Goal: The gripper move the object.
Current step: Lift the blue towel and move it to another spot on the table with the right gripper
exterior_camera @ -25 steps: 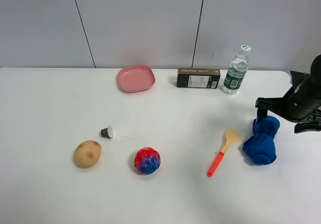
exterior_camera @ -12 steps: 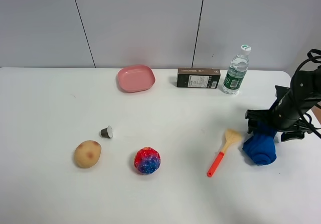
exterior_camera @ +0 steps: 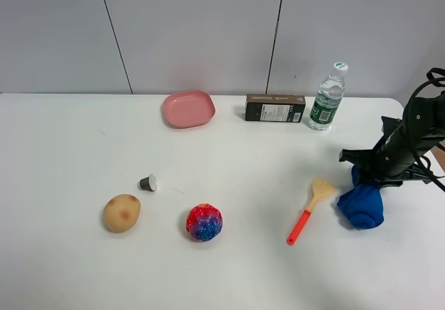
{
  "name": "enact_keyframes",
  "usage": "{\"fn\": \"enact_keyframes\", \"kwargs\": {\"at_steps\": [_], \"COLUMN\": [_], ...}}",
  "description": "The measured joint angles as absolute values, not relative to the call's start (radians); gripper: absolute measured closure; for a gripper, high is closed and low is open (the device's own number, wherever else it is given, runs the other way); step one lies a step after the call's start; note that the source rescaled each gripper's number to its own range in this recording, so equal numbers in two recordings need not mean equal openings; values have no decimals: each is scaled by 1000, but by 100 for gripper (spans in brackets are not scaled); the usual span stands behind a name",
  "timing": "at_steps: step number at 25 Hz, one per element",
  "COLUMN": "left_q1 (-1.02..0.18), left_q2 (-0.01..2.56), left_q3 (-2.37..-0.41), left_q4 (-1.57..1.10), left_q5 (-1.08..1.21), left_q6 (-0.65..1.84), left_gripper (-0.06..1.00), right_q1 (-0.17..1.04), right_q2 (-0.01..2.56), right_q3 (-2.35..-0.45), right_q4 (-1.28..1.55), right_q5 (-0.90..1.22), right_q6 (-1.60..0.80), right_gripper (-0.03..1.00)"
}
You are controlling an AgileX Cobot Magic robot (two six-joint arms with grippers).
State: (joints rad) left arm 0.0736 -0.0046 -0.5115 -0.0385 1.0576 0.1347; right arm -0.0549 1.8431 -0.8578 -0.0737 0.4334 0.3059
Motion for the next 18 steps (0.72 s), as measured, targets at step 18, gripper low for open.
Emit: {"fn": "enact_keyframes", "kwargs": {"at_steps": [18], "left_q1": [74], "left_q2": [-5], "left_q3": [-511], "left_q4": [-39], "left_q5": [1058], "left_q6": [135], "left_gripper": [-6], "right_q1": [-20], "right_q2": [1536], "right_q3": [-928], "right_q4": [-38], "right_q5": [622], "right_q6": [188], "right_gripper": [97]}}
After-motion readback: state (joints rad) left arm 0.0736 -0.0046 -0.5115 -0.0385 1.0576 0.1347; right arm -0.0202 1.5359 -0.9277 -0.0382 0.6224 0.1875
